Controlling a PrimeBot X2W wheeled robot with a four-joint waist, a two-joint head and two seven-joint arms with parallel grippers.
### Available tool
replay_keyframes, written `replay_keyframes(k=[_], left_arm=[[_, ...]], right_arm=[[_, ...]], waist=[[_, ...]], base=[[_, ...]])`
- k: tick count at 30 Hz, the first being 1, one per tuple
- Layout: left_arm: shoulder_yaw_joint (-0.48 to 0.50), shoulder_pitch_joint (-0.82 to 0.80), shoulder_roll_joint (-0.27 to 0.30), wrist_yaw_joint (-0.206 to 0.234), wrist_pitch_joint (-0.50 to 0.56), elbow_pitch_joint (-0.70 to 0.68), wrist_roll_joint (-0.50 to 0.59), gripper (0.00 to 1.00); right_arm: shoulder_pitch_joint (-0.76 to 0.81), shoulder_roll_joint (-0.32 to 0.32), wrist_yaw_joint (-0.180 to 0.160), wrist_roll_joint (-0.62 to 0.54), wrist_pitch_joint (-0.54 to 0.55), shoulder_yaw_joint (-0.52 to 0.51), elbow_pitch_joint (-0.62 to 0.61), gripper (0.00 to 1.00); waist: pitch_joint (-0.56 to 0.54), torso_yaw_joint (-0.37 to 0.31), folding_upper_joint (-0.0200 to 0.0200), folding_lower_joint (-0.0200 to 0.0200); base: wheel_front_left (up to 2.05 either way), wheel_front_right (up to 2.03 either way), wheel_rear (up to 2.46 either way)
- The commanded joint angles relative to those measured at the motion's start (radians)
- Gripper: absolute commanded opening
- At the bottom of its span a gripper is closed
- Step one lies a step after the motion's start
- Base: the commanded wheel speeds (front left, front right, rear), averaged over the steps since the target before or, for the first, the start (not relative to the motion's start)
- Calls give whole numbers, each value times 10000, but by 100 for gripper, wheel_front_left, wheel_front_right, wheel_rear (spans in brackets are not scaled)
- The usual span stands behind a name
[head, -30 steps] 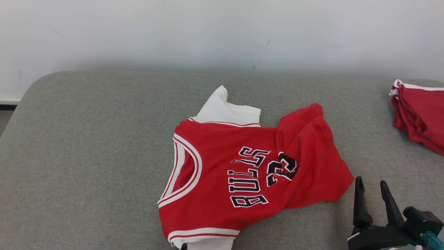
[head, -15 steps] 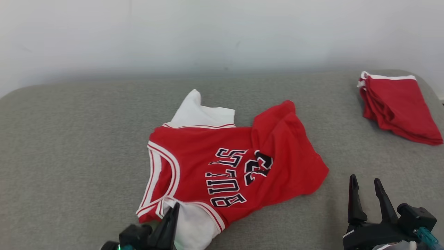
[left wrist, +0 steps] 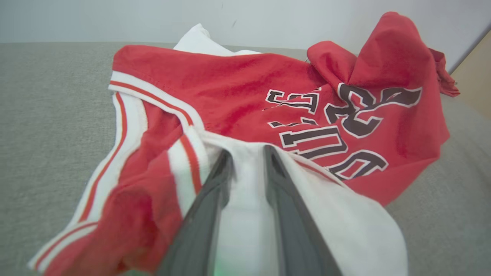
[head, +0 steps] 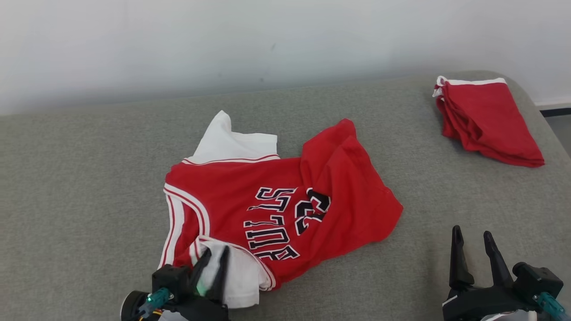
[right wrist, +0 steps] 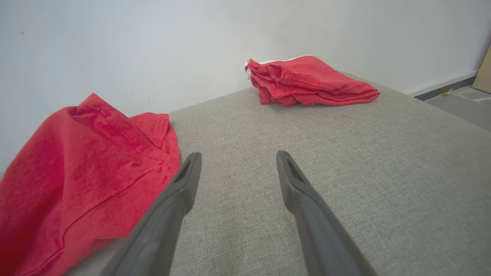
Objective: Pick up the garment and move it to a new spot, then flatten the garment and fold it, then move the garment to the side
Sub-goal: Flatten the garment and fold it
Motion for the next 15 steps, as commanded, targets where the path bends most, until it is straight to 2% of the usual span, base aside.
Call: replay_keyframes(k=[1, 7, 15], left_arm=[[-107, 39, -42, 9, -31, -33, -7, 100], [-48, 909, -145, 9, -31, -1008, 103, 100], [137, 2329, -247, 8, -31, -2256, 334, 100]], right_arm=[[6, 34, -26, 9, -13, -31, -14, 100], [113, 43, -27, 7, -11, -52, -49, 100], [177, 51, -27, 51, -11, -36, -107, 100]], waist=[[-39, 212, 0, -1], [-148, 954, 0, -1], [-164, 1460, 0, -1]], base=[[0, 0, 0], [0, 0, 0], [0, 0, 0]])
